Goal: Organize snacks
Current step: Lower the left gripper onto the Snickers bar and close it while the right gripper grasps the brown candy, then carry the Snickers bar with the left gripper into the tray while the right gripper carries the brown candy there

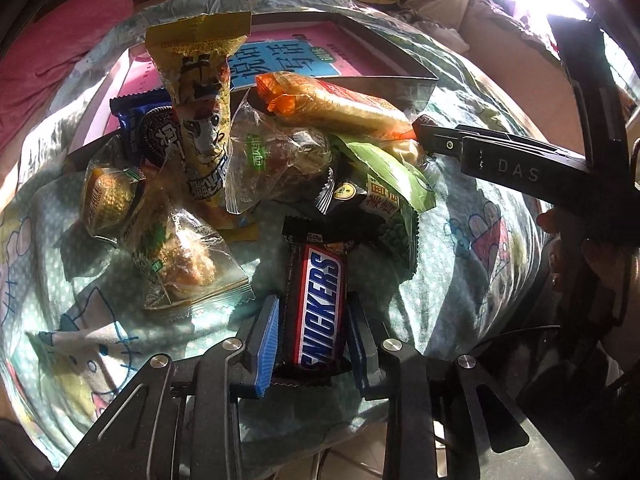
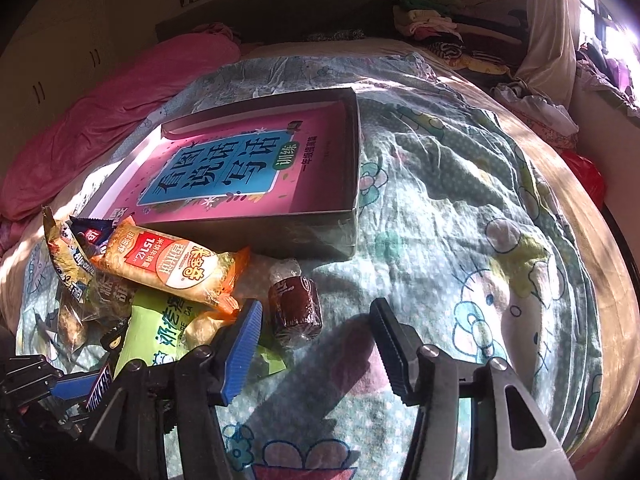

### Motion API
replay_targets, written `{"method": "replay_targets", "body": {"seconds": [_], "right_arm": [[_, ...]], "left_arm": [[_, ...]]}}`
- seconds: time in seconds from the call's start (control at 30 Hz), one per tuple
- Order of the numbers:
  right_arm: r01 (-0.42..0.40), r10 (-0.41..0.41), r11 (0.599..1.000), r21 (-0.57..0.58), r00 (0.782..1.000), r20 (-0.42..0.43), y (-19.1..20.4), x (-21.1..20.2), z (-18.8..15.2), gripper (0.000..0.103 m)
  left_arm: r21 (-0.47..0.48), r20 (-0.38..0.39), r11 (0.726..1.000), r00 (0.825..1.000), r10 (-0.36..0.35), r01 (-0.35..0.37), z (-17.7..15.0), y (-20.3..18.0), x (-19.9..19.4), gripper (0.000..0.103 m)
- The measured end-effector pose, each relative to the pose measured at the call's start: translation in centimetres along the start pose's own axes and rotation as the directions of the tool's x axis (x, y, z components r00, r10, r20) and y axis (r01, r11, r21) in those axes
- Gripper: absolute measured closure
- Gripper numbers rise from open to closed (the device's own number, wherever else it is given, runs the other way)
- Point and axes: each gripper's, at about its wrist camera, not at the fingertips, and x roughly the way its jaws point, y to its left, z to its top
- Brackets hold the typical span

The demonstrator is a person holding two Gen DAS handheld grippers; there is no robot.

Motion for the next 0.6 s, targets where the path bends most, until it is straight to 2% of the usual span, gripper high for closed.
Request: {"method": "replay_targets", "body": {"seconds": [0.23,0.3,0.47,0.6], "right_arm": [[-0.012,0.012,0.998,-0.055,1.0,-0.004,0.6,0.8,0.2,0.065],[-0.036,0.036,0.998,-0.047,0.999,-0.001,0.4,0.7,0.2,0.074],[-0.058,0.059,0.998,-0.026,0.998,0.013,0.0,-0.1,0.0,0.075],[-0.06,0.06,0.998,-0.002,0.998,0.032,-0.5,-0.9,0.1,0.076]], "left_arm": [[-0.013,0.009,0.999,0.999,-0.045,0.045,0.4,0.7,-0.2,0.073],[-0.019,0.011,0.998,0.998,-0.061,0.061,0.4,0.9,-0.5,0.073],[-0.038,0.025,0.993,0.993,-0.111,0.112,0.4,1.4,-1.6,0.074],[-0.03,0.067,0.991,0.99,-0.127,0.129,0.6,1.5,-3.2,0.073]]}}
